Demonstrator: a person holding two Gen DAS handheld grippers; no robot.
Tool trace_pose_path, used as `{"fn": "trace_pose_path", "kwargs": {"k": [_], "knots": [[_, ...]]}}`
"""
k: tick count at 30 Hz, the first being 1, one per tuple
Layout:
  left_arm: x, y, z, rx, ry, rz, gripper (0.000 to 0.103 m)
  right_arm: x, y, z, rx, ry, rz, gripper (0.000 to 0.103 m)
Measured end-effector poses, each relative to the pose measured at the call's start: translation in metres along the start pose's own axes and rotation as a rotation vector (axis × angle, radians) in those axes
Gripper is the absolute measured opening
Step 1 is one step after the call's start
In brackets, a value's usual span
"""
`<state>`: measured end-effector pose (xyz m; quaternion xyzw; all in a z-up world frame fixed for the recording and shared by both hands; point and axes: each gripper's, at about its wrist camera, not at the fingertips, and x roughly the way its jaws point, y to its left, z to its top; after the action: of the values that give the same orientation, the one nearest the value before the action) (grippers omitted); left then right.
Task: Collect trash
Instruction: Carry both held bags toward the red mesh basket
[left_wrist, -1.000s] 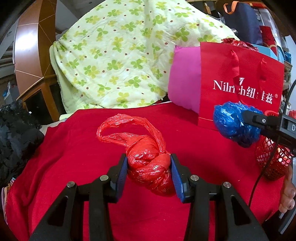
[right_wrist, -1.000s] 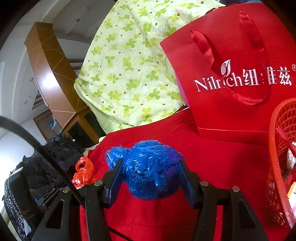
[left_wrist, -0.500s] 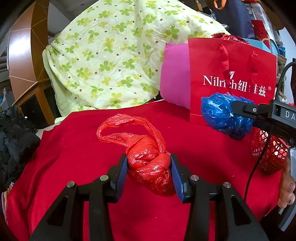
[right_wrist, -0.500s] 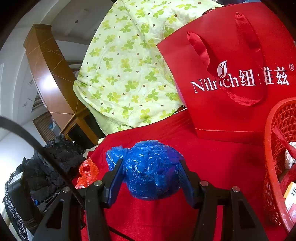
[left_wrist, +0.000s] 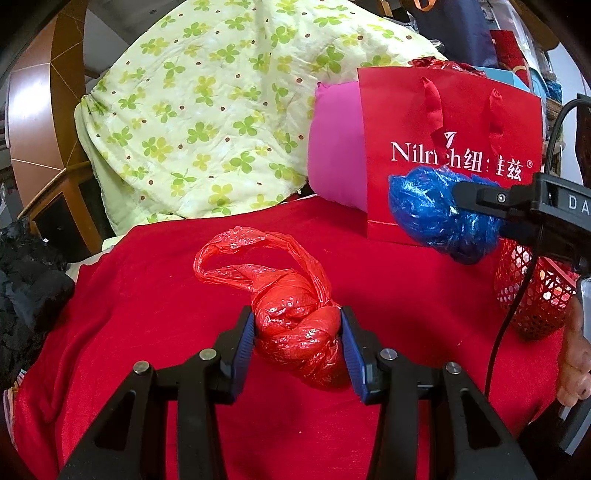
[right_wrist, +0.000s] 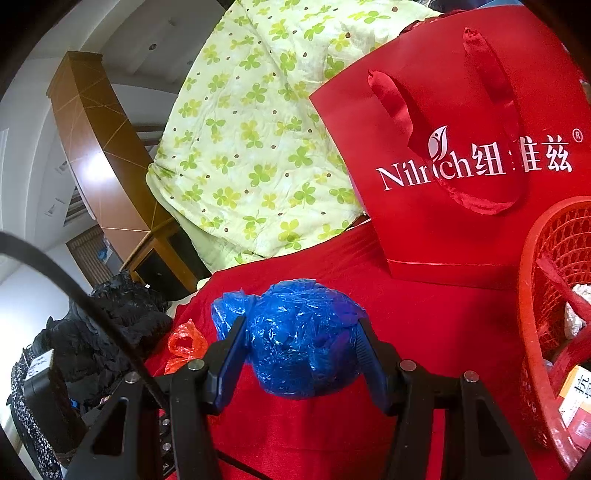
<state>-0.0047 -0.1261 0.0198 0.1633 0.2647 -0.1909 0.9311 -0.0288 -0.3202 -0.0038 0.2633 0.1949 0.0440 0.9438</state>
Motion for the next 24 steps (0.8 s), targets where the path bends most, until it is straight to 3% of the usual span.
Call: {"fn": "trace_pose_path", "kwargs": {"k": [24], "knots": [[0.0073, -0.0080, -0.0016, 0.033, 0.021, -0.024, 0.047, -0.0080, -0.0015, -0.0021, 0.012, -0.012, -0.012, 0.060]]}}
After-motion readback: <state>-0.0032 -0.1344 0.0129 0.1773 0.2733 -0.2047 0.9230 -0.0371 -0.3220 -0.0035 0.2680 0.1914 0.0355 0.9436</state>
